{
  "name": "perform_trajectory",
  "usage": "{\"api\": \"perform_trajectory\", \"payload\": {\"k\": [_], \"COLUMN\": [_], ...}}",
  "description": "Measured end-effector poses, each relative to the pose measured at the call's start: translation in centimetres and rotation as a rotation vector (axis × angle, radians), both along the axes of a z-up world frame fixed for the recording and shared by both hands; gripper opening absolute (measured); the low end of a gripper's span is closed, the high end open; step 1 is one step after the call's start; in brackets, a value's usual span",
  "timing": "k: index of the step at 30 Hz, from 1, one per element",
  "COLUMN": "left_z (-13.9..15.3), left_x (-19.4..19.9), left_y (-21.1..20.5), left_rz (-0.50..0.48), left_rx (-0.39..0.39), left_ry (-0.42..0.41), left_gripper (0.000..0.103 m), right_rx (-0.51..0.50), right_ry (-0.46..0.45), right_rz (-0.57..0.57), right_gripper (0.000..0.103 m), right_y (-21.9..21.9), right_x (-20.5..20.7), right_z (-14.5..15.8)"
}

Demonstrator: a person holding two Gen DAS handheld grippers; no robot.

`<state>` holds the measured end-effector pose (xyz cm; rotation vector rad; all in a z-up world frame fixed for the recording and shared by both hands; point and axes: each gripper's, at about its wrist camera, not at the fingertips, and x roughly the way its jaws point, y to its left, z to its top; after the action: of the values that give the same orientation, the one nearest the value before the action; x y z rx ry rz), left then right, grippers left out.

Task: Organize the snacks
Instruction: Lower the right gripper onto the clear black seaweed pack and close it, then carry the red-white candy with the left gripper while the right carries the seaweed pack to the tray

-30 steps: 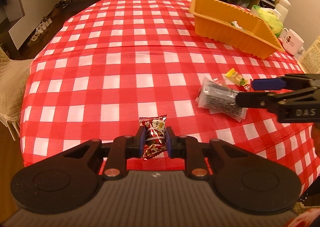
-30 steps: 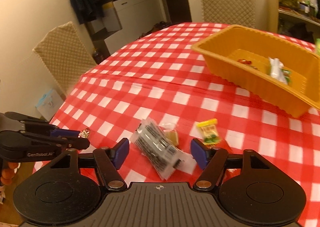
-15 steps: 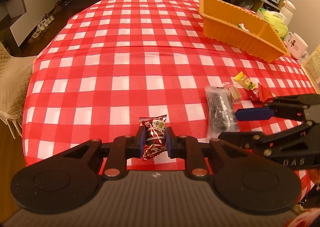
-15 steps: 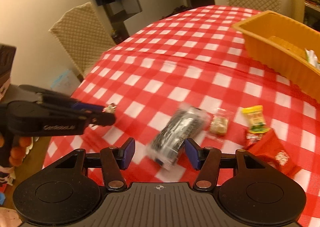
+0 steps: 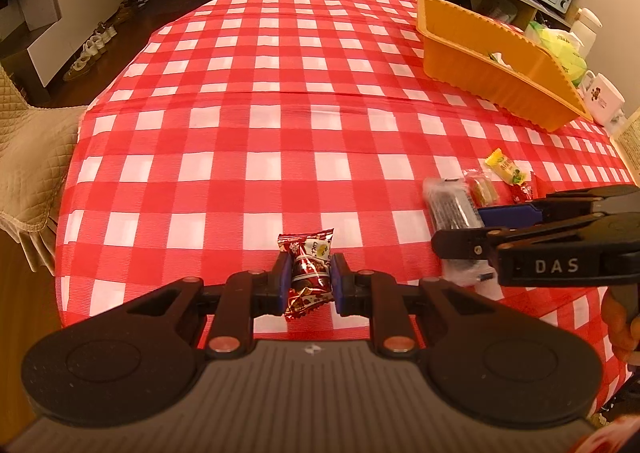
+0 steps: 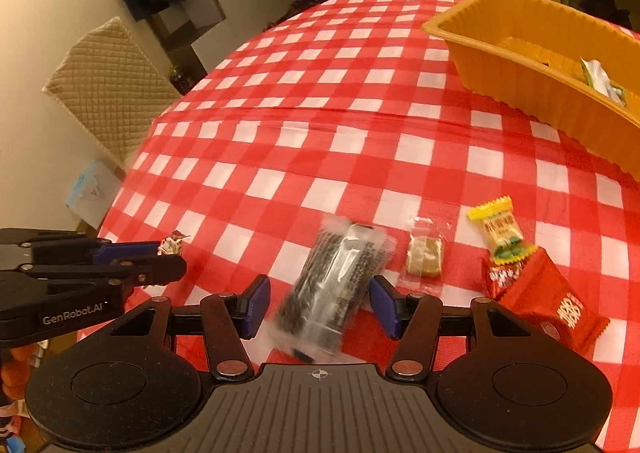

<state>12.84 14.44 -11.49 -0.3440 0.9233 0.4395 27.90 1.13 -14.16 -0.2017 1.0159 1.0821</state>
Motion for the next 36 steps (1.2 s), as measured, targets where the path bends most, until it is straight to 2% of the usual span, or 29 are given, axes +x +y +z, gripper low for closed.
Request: {"api": "perform_trajectory", "payload": {"k": [4, 10, 14, 19, 23, 27, 36], "left_z": [-0.1, -0.2, -0.3, -0.3, -0.2, 0.0, 0.5], "left_x": [-0.1, -0.1, -0.2, -0.1, 0.0, -0.1, 0.4], "left_y": [0.4, 0.8, 0.8, 0.8, 0.6, 0.3, -0.5], "left_rz": [0.006, 0.012, 0.014, 0.011, 0.003, -0.004, -0.04], "left_rx": [-0.001, -0.008, -0.01, -0.011, -0.009, -0.007, -0.007], "left_ry": [0.0, 0.0, 0.0, -0.002, -0.007, -0.012, -0.019], "left_gripper": [0.019, 0.019, 0.019, 0.019, 0.019, 0.019, 0.019], "right_rx": [-0.013, -0.023, -0.043, -0.068, -0.062, -0.061, 0.015], "right_ry": [-0.028, -0.082, -0.16, -0.299, -0.289, -0.267, -0.046], "right_rz": [0.023, 0.063, 0.116, 0.198, 0.184, 0.178, 0.078], "right_gripper": [0.047, 0.046, 0.046, 0.046, 0.039, 0.038, 0.038], "right_y": [0.9, 1.8, 2.0, 1.9, 1.6, 1.2, -1.7], "right_x": [-0.2, -1.0, -2.0, -4.0, -4.1, -4.0, -2.2], "right_z": [-0.1, -0.3, -0.4, -1.0, -1.2, -1.1, 0.3]}}
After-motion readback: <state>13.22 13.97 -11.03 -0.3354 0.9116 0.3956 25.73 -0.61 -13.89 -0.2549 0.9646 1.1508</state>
